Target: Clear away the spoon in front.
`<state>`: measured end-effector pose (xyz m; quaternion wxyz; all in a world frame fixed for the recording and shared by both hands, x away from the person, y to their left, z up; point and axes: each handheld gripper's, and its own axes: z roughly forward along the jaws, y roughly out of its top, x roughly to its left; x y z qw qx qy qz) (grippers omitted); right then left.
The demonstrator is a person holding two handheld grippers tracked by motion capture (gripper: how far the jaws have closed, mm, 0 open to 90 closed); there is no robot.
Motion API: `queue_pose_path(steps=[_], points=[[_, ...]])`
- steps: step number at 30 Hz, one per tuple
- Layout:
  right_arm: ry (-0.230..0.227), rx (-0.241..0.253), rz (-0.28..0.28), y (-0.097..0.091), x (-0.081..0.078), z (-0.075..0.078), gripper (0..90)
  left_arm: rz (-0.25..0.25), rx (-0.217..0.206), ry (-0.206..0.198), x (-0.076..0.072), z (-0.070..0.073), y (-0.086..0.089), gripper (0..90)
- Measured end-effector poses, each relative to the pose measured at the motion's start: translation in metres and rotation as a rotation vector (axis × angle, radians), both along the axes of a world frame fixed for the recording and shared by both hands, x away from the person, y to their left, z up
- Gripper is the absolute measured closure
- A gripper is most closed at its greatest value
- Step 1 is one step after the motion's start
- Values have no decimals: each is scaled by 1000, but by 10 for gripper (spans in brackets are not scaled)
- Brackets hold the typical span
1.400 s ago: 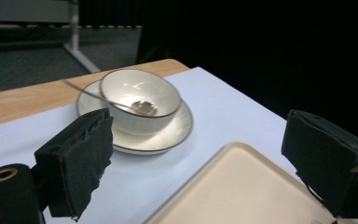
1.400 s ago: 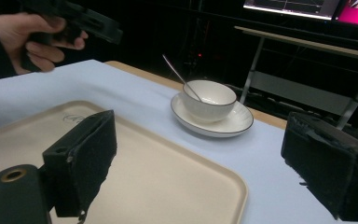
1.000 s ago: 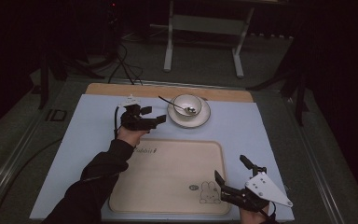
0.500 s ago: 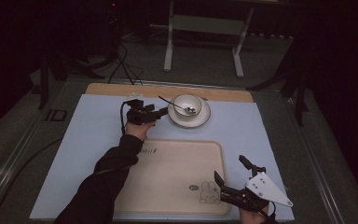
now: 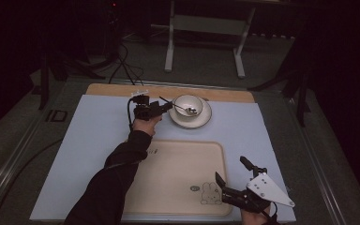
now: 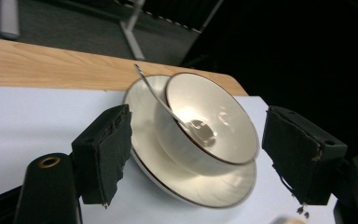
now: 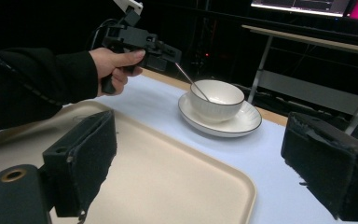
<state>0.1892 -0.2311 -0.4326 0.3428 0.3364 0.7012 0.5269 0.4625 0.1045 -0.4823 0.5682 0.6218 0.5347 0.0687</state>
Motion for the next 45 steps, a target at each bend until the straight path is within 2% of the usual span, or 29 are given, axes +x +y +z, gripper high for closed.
queue_pose_path(steps=[1,3,6,9,11,14,22,26,32,40,45], points=[[1,0,0,0,0,0,103,15,-1,2,1,-1,-1,265],[2,-1,2,0,0,0,103,15,-1,2,1,-1,-1,275],[4,-3,3,0,0,0,103,80,-54,29,9,-5,-2,327],[5,-2,4,0,0,0,103,89,-64,32,11,-5,-3,359],[7,1,5,-1,1,-1,103,113,-76,36,15,-7,-6,404],[8,0,7,-1,1,-1,103,122,-80,49,18,-8,-8,461],[13,-1,8,-1,1,-1,103,148,-134,74,23,-15,-13,588],[14,-1,9,-1,1,-1,103,171,-144,75,24,-16,-13,663],[19,0,9,-2,2,-2,103,190,-200,63,23,-18,-14,754],[20,-2,12,-1,2,-2,103,205,-205,44,20,-16,-11,857],[20,-2,14,-1,2,-2,103,207,-216,32,19,-14,-14,883]])
